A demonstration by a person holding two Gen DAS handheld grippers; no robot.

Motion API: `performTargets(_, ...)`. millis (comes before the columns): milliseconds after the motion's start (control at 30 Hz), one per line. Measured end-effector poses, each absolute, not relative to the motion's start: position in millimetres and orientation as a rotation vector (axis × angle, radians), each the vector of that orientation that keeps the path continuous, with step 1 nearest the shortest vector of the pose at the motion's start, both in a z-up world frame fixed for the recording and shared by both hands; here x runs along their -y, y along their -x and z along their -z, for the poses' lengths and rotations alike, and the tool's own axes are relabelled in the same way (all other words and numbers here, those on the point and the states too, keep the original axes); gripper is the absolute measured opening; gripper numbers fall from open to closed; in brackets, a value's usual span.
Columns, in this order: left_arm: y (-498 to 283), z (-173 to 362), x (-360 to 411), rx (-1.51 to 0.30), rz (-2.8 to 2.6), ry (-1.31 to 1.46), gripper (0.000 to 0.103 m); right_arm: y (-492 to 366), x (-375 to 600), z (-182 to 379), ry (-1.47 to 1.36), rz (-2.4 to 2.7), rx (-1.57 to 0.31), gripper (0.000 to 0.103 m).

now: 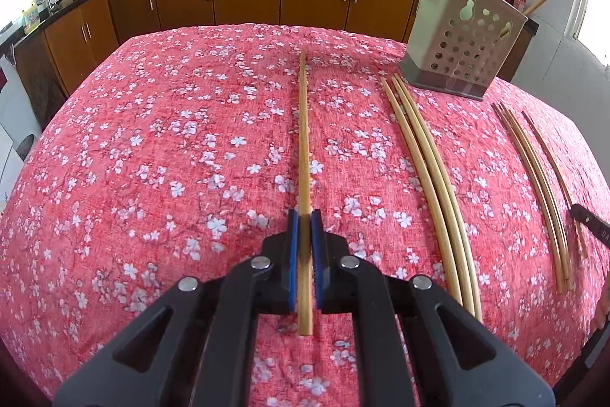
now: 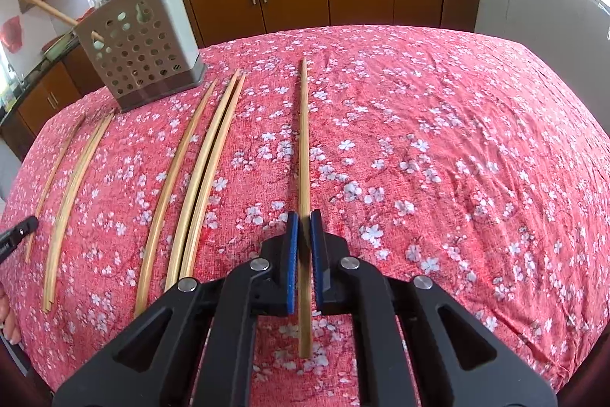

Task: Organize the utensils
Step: 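Lift both held chopsticks upright and carry them over the beige holder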

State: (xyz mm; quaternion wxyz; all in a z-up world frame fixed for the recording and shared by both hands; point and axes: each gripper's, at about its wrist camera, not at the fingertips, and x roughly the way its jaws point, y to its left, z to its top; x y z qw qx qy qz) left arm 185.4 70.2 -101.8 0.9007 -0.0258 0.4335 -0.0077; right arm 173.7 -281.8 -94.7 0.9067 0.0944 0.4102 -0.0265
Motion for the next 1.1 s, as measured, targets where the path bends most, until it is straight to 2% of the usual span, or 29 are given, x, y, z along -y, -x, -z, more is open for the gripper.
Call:
performTargets(500, -168, -14, -89, -0.582, 0.058, 0.179, 0.008, -152, 302, 4, -0.232, 0.065, -0.558, 0.007)
performTargets(867, -172, -53, -93, -0.499, 0.057, 0.203, 0.008, -159, 300, -25, -0.257, 0.043, -0.472, 0.007)
performTargets(1100, -178, -83, -77, -0.449, 0.109, 0.193, 0.008, -165, 289, -71, -0.270, -0.038, -0.371, 0.007)
